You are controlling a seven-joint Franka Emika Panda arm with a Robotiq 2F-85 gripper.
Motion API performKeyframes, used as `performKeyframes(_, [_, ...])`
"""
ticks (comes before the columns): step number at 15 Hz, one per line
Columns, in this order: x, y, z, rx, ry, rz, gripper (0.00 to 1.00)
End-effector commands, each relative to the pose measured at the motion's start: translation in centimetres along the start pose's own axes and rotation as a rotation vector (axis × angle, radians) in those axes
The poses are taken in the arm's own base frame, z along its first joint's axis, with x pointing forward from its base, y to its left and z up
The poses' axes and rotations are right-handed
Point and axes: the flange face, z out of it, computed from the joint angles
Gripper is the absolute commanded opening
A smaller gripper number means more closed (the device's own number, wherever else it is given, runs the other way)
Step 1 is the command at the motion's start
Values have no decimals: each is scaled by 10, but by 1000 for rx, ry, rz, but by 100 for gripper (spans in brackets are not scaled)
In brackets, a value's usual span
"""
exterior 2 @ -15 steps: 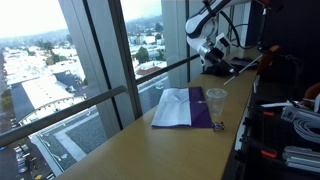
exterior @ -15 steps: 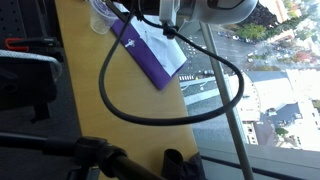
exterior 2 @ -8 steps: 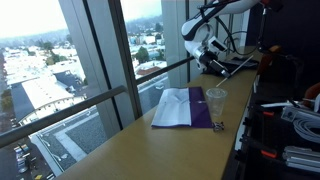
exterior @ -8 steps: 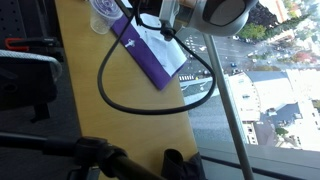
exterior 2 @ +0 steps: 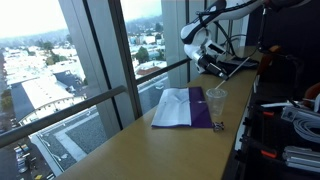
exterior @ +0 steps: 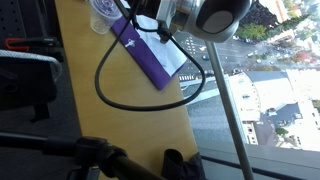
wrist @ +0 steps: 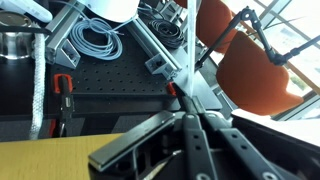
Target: Place the straw in the cup
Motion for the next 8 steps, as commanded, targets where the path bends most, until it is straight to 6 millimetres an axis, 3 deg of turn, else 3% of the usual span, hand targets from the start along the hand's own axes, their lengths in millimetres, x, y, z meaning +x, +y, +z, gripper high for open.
performKeyframes(1, [-3, 1, -3, 22, -16, 24, 0])
performKeyframes(8, [10, 9, 7, 31, -36, 52, 0])
